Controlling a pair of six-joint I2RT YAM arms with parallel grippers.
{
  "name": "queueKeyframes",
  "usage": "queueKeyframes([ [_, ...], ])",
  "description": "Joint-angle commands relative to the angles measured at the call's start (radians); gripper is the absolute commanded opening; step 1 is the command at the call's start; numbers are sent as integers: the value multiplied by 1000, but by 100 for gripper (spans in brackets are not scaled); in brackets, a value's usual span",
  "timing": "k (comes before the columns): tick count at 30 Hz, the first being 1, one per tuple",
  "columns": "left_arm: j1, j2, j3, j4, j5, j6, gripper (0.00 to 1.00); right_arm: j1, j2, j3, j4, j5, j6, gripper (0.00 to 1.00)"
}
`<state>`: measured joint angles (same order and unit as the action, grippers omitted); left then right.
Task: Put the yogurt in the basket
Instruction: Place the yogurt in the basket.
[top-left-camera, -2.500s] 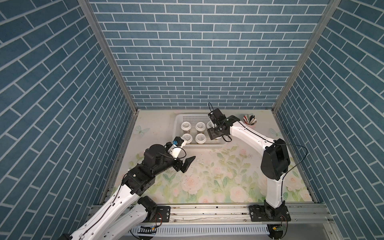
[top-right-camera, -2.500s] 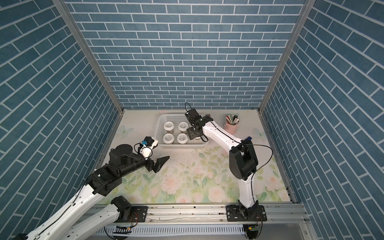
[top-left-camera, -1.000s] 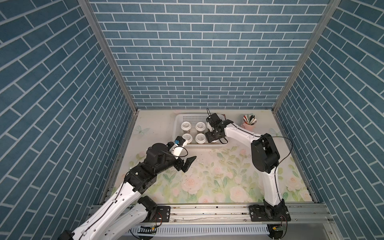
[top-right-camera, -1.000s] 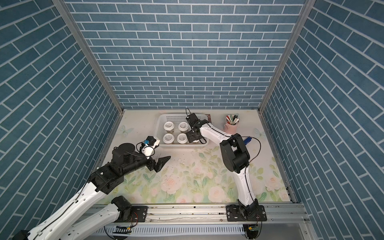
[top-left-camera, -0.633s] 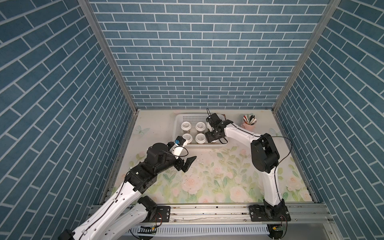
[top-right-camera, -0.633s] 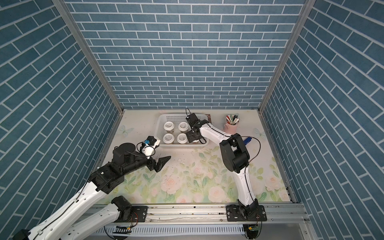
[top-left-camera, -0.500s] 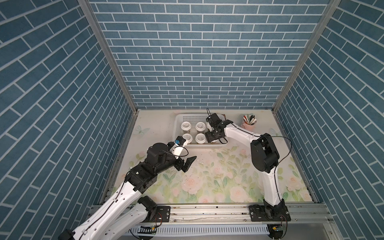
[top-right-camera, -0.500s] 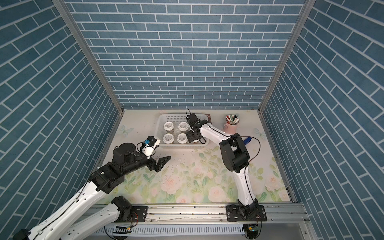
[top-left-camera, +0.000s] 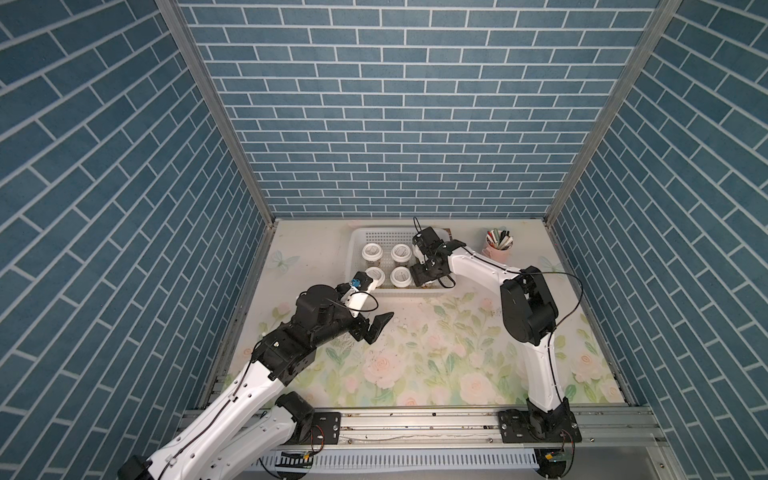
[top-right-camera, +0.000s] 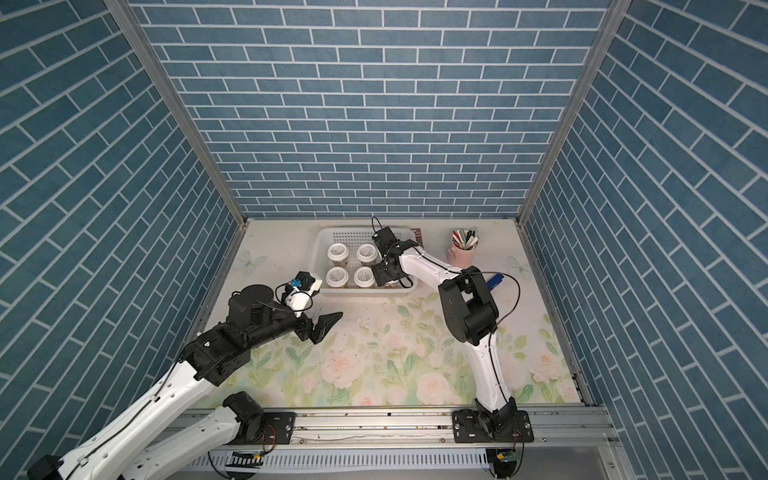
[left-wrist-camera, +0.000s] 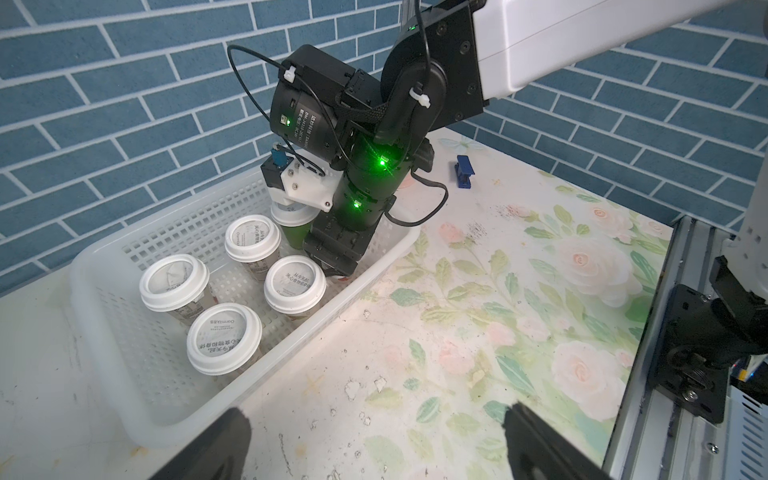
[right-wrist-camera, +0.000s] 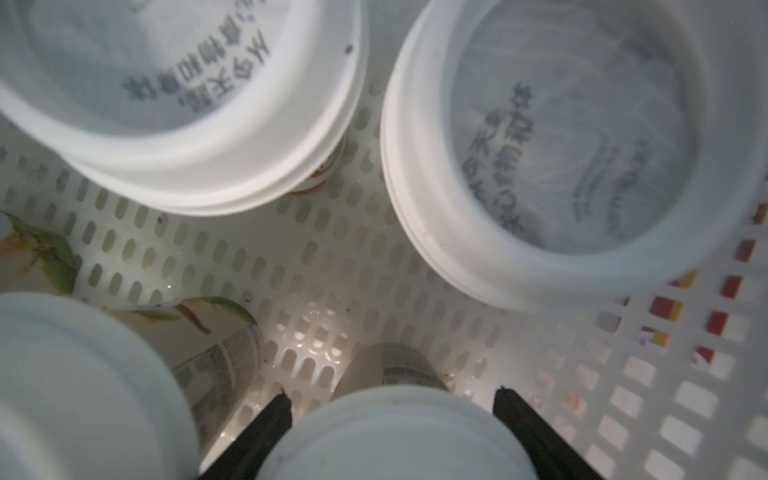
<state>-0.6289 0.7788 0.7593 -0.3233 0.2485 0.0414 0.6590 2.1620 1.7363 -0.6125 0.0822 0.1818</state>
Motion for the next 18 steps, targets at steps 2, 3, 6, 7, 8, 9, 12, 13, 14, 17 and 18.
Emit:
queueKeyframes([
  [2, -4, 2, 22, 9, 8, 5, 100, -5, 6, 33, -37, 4, -16, 81],
  [3, -4, 3, 22, 9, 7, 5, 100, -5, 4, 35, -39, 5, -16, 81],
  [6, -4, 2, 21, 5, 6, 5, 100, -5, -4, 42, -44, 7, -16, 83],
  [7, -3, 2, 22, 5, 5, 5, 100, -6, -8, 45, -47, 8, -17, 83],
  [8, -2, 1, 20, 5, 6, 5, 100, -5, -11, 47, -50, 9, -16, 84],
  [9, -3, 1, 20, 5, 5, 6, 100, -4, -16, 48, -52, 12, -16, 84],
  [12, -3, -3, 17, 6, 6, 5, 100, -6, -30, 56, -62, 19, -17, 85],
  [13, -3, -3, 16, 6, 6, 5, 100, -6, -35, 59, -66, 22, -18, 85],
  [14, -3, -3, 15, 6, 6, 5, 100, -6, -41, 61, -71, 24, -18, 85],
  [17, -3, -5, 12, 4, 6, 5, 100, -6, -58, 69, -80, 31, -18, 85],
  [18, -3, -6, 12, 3, 6, 5, 100, -5, -65, 72, -84, 33, -17, 86],
])
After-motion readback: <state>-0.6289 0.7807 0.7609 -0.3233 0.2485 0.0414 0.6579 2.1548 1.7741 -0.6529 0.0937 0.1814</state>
